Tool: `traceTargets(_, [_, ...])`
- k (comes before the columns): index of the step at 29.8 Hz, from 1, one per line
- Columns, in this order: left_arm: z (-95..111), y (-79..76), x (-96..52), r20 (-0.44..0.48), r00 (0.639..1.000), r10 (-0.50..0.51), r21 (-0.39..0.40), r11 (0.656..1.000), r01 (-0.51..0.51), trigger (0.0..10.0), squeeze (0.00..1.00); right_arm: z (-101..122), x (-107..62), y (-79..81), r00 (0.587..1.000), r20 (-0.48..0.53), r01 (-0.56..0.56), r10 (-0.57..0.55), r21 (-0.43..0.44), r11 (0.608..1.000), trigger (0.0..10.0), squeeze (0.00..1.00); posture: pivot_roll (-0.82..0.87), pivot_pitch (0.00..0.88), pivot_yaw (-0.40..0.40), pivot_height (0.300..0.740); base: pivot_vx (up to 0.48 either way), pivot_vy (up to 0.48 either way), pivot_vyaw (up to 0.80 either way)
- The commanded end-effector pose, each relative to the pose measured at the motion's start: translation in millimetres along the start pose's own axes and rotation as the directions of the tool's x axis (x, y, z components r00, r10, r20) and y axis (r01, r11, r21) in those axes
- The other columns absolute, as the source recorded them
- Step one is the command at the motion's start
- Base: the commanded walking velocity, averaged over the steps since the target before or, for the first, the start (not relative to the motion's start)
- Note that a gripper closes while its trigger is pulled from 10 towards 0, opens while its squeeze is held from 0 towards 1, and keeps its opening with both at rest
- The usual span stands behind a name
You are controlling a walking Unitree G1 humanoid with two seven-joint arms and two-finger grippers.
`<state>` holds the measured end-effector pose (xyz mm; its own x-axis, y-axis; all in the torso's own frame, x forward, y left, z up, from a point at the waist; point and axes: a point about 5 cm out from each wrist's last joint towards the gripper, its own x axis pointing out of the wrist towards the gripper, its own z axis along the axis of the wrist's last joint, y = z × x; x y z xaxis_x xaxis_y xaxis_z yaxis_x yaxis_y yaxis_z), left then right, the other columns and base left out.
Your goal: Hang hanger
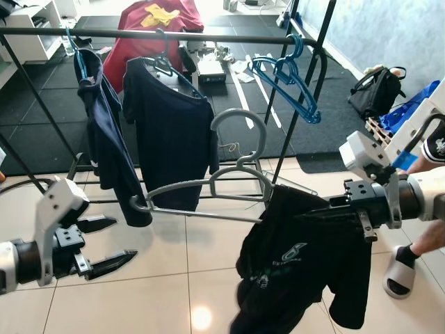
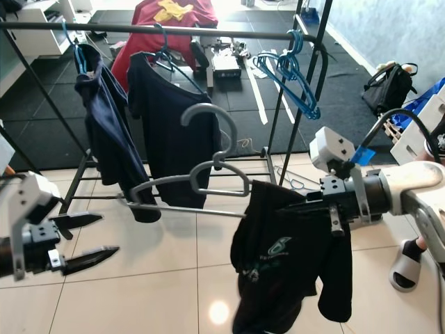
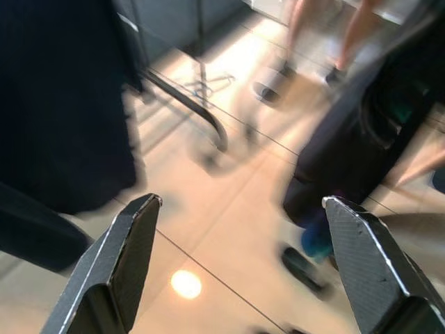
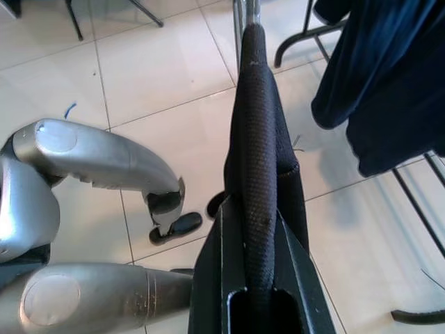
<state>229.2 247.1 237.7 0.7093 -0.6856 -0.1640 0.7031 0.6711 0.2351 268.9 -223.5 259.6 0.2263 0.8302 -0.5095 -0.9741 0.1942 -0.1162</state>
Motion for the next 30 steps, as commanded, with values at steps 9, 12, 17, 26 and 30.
traceTargets(9, [69.4,-33.4,20.3,0.493,0.843,-0.215,0.038,0.973,0.226,10.0,1.00,2.8,24.4,3.6,0.992,-0.056,-0.115,0.111,-0.072,0.991,0.0,0.00,-0.15,0.149,-0.021,0.740,0.000,0.000,0.00])
traceTargets(12, [64.3,-49.2,29.6,0.505,0.810,-0.298,0.016,0.942,0.336,10.0,0.00,5.5,29.0,2.3,0.990,-0.057,-0.133,0.128,-0.095,0.987,0.0,0.00,-0.15,0.149,-0.020,0.740,0.000,0.000,0.00])
traceTargets(17, [60.5,-56.6,36.1,0.499,0.803,-0.327,0.002,0.927,0.376,10.0,0.00,7.6,30.9,0.9,0.990,-0.053,-0.136,0.131,-0.109,0.985,0.0,0.00,-0.15,0.151,-0.018,0.740,0.000,0.000,0.00])
traceTargets(26, [40.2,-76.4,63.2,0.339,0.858,-0.387,-0.018,0.909,0.417,10.0,0.00,22.1,45.9,-4.3,0.986,-0.019,-0.165,0.165,-0.177,0.970,0.0,0.00,-0.14,0.143,-0.015,0.740,0.000,0.000,0.00])
traceTargets(30, [39.3,-76.3,63.6,0.328,0.863,-0.383,-0.019,0.911,0.412,10.0,0.00,22.5,46.1,-4.5,0.986,-0.019,-0.168,0.167,-0.180,0.969,0.0,0.00,-0.14,0.143,-0.015,0.740,0.000,0.000,0.00])
